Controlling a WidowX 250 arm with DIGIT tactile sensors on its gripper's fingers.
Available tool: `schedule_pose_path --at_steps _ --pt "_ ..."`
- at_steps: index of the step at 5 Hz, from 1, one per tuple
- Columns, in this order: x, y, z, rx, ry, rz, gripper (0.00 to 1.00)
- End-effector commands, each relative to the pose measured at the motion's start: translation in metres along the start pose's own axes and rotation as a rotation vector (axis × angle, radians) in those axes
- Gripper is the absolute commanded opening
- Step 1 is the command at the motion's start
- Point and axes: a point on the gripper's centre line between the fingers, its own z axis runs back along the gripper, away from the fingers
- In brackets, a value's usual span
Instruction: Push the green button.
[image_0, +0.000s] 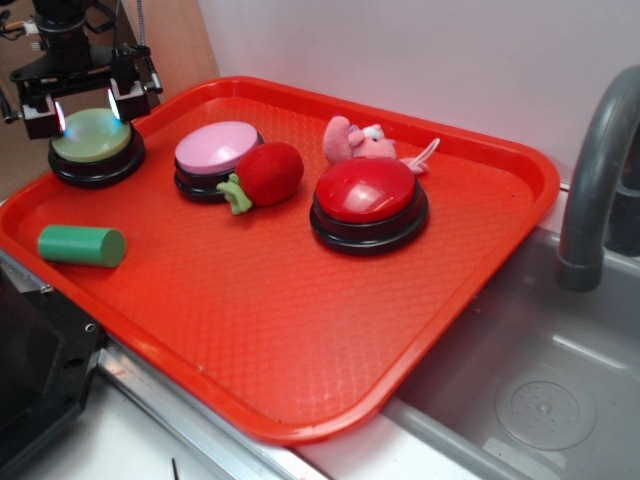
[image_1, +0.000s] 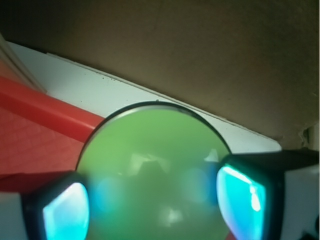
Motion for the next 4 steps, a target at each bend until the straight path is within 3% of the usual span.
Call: schedule_pose_path --at_steps 1,2,4 --pt "-0.005 0.013 0.016 -0.016 -0.011 -0.009 1.0" --pt "-0.01 0.005 0.032 -0.01 -0.06 -0.038 1.0" --pt "-0.019 -0.005 0.051 0.016 -0.078 -0.06 1.0"
